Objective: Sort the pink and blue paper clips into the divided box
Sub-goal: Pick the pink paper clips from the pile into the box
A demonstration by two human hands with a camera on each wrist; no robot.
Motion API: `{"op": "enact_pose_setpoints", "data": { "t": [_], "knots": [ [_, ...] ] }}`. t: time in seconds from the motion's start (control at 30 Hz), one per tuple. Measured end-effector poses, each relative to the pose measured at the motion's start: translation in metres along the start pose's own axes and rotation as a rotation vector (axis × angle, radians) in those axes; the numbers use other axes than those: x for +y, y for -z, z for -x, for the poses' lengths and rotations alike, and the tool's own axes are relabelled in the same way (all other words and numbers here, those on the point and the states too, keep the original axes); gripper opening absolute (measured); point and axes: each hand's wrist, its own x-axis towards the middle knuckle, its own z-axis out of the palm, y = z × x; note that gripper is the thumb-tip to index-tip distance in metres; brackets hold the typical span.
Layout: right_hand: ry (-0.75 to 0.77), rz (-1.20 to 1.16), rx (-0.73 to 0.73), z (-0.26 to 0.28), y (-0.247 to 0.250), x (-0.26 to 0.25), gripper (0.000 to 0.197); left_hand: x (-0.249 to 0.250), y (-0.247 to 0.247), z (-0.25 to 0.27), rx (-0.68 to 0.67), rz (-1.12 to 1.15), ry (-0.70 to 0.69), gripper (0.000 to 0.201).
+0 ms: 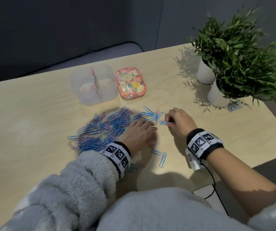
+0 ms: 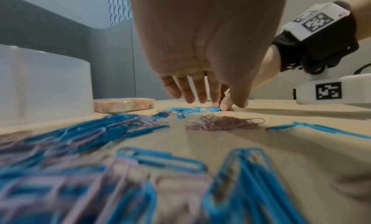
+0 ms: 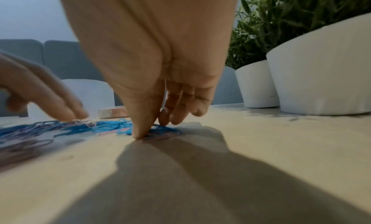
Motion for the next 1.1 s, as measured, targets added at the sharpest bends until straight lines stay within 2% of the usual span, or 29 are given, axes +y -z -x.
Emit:
{"op": "enact_pose_setpoints", "data": {
  "t": [0.13, 0.27, 0.33, 0.43, 0.5, 0.6, 0.73, 0.83, 0.97, 1.1],
  "knots": [
    [-0.006, -0.001, -0.081, -0.005, 0.005, 0.002, 0.017, 0.000, 0.004, -0.019, -0.163, 0.040, 0.035, 0.046],
    [0.006, -0.005, -0.143, -0.008, 0.010, 0.002, 0.024, -0.003, 0.003, -0.035, -0.153, 0.103, 0.156, 0.035],
    [-0.064, -0.142, -0.075, -0.011, 0.016, 0.009, 0.032, -0.004, 0.000, -0.042, -0.134, 0.150, 0.234, 0.031],
    [-0.196, -0.281, 0.103, -0.013, 0.025, 0.020, 0.021, -0.005, -0.001, -0.050, -0.093, 0.159, 0.314, 0.030],
    [-0.202, -0.266, 0.138, -0.011, 0.025, 0.022, 0.014, -0.003, -0.003, -0.054, -0.085, 0.138, 0.353, 0.035],
    [-0.175, -0.212, 0.168, 0.000, 0.019, 0.015, 0.016, 0.000, -0.004, -0.061, -0.070, 0.108, 0.408, 0.038],
    [-0.154, -0.205, 0.071, 0.021, 0.001, 0.007, 0.017, -0.002, -0.001, -0.062, -0.075, 0.067, 0.410, 0.026],
    [-0.221, -0.236, 0.146, 0.026, -0.003, 0.009, 0.015, -0.010, 0.000, -0.060, -0.060, 0.044, 0.408, 0.021],
    [-0.255, -0.318, 0.176, 0.026, -0.003, 0.014, 0.015, -0.010, 0.002, -0.059, -0.074, 0.026, 0.251, 0.024],
    [-0.204, -0.244, 0.114, 0.033, -0.009, 0.005, 0.019, 0.003, 0.006, -0.055, -0.122, -0.095, 0.173, 0.018]
  ]
}}
